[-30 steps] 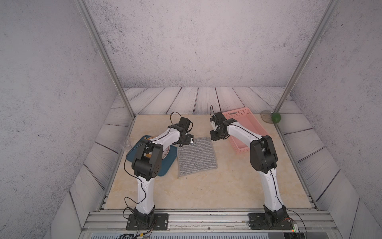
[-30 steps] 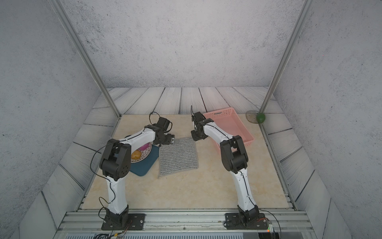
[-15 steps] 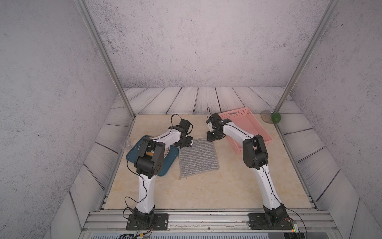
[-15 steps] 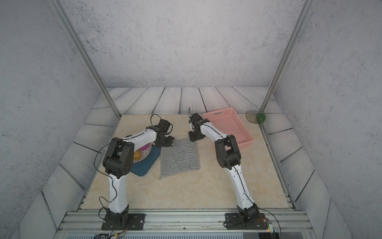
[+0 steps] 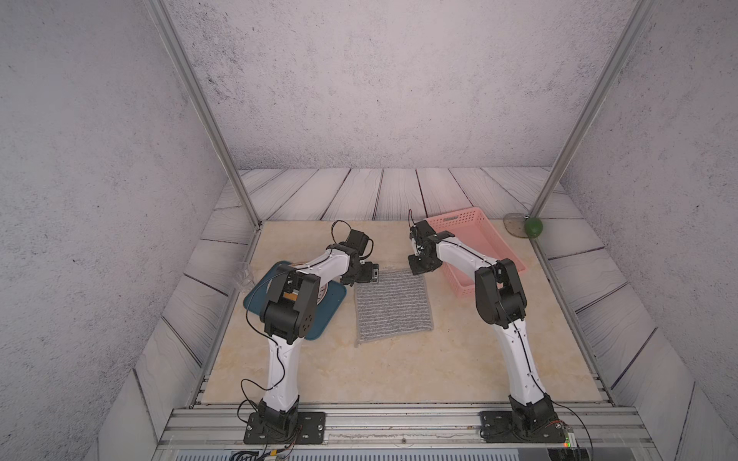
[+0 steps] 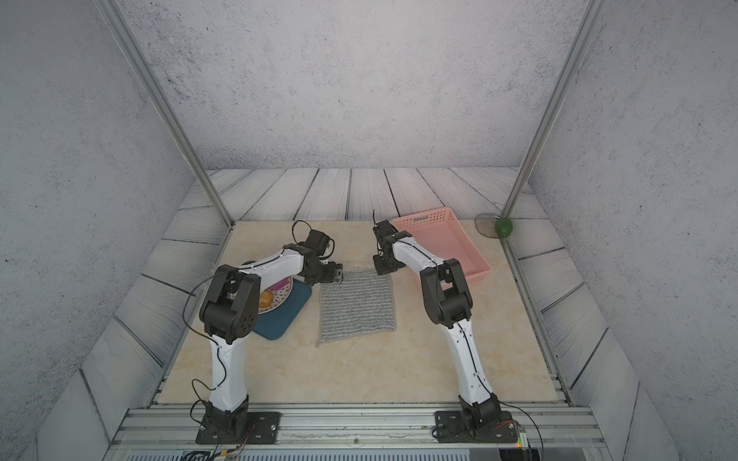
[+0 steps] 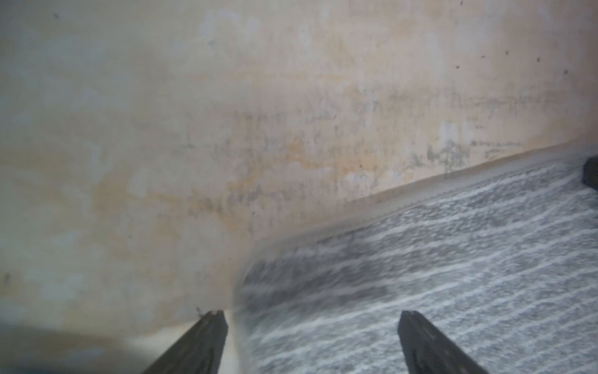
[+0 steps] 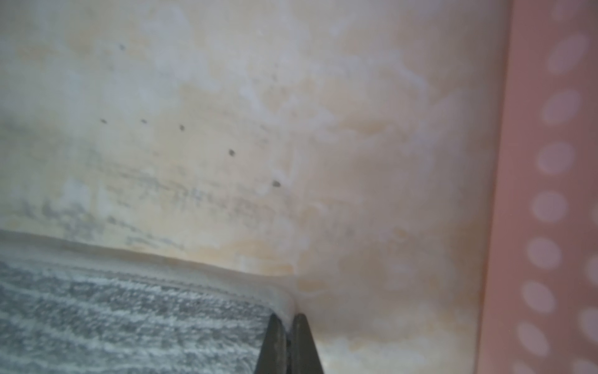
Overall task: Fold the square dishcloth
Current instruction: Fold the cleaning item at the center of the board.
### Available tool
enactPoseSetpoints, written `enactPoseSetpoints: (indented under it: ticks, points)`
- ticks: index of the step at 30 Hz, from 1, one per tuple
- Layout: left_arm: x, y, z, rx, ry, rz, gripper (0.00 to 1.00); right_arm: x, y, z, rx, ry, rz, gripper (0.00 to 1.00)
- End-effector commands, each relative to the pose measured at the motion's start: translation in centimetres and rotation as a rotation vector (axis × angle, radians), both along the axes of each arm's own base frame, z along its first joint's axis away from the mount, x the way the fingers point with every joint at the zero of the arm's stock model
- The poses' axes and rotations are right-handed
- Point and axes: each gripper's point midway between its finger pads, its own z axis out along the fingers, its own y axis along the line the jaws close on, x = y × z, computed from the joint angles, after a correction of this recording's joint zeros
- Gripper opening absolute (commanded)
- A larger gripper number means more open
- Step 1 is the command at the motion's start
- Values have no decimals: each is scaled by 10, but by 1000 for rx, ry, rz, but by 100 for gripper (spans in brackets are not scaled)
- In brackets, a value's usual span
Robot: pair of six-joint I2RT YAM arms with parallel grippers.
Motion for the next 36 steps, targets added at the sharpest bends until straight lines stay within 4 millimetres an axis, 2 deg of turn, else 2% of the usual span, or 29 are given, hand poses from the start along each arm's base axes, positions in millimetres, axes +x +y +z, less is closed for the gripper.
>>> enactPoseSetpoints:
  ticks: [1, 5, 8, 12, 24, 31, 36]
  points:
    - [-3, 2, 15, -21, -25, 27, 94, -3, -24, 8, -56, -6, -39, 0]
    - [3, 8, 23, 9, -56, 30, 89, -3, -24, 8, -51, -2, -26, 0]
    - [10, 9, 21, 43, -54, -4, 74, -3, -22, 6, -45, 1, -22, 0]
    - [18, 7, 14, 70, -38, -66, 67, -3, -23, 2, -49, 7, -23, 0]
    - [41, 4, 8, 130, -20, -191, 60, -3, -20, 0, -39, 14, -21, 0]
    - [42, -2, -4, 115, 9, -210, 56, -3, -20, -2, -41, 18, -21, 0]
    - [42, -8, -15, 89, 31, -222, 50, -2, -20, -2, -40, 20, -21, 0]
